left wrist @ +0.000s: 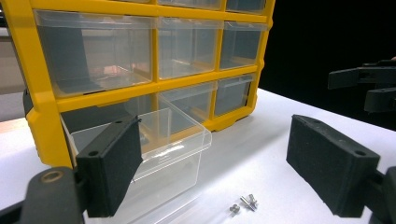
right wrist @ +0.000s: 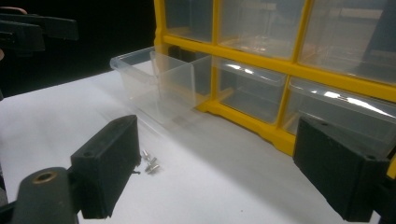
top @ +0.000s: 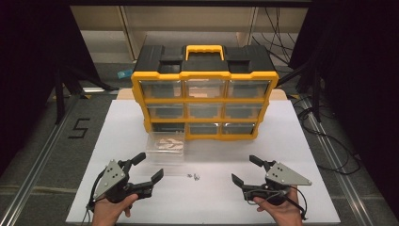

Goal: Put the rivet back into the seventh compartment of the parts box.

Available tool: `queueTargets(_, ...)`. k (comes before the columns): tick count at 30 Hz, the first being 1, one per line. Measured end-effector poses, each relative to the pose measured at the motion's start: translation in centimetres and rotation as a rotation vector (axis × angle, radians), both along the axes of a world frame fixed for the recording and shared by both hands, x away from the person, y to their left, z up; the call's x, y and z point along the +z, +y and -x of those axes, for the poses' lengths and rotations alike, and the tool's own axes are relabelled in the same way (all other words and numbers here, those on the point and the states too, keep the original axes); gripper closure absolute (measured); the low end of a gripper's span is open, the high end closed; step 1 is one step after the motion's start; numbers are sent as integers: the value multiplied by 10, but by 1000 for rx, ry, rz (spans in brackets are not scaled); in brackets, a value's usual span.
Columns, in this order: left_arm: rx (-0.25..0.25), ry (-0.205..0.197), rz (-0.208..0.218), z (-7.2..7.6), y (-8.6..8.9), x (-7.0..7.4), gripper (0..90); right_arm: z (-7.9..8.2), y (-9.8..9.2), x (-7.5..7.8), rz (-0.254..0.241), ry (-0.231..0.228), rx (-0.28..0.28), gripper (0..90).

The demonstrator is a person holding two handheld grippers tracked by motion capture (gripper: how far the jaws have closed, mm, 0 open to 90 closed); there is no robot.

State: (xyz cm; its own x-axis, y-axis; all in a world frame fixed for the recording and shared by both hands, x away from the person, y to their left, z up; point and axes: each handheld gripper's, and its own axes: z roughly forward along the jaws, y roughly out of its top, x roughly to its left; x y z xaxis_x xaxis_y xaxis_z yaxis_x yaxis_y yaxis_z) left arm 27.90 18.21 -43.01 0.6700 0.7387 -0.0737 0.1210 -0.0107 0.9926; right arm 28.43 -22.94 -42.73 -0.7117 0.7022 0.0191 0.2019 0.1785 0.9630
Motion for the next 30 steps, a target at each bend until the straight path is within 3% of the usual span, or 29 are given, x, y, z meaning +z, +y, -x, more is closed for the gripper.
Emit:
queueTargets(3, -13, -25, 0, -3, 0, 0, 179, -1, 1, 0, 11, -15, 8, 155)
queueTargets(4, -12, -24, 0, -3, 0, 0, 179, 0, 1, 0, 23, -19, 0, 155)
queueTargets(5, 5, 4, 2, 0, 0, 0, 179, 0, 2, 0, 24, -16, 3, 155)
queueTargets(6, 4, 5, 4, 0, -1, 0, 179, 0, 2, 0, 20, -1, 9, 155)
queueTargets(8, 4, 6, 4, 0, -1, -1, 179, 0, 3, 0, 19, -3, 15, 156)
queueTargets(9, 3, 6, 4, 0, -1, -1, 180, -1, 2, 0, 21, -25, 15, 156)
queueTargets(10, 3, 6, 3, 0, -1, -1, 180, 0, 3, 0, 24, -5, 20, 156)
queueTargets(17, 4, 5, 3, 0, -1, 0, 180, 0, 6, 0, 34, -20, 22, 156)
queueTargets(18, 4, 5, 3, 0, -1, 0, 180, 0, 7, 0, 33, 2, 35, 157)
queueTargets(19, 4, 5, 3, 0, -1, -1, 180, 0, 7, 0, 38, -22, 25, 158)
queueTargets(21, 6, 6, 3, 0, -1, -1, 180, 0, 9, 1, 55, -1, 33, 158)
queueTargets(22, 6, 6, 3, 0, -1, -1, 180, -1, 9, 0, 55, -31, 28, 158)
queueTargets(30, 3, 5, -6, 0, -1, -1, 180, -6, 21, 4, 109, -41, 65, 161)
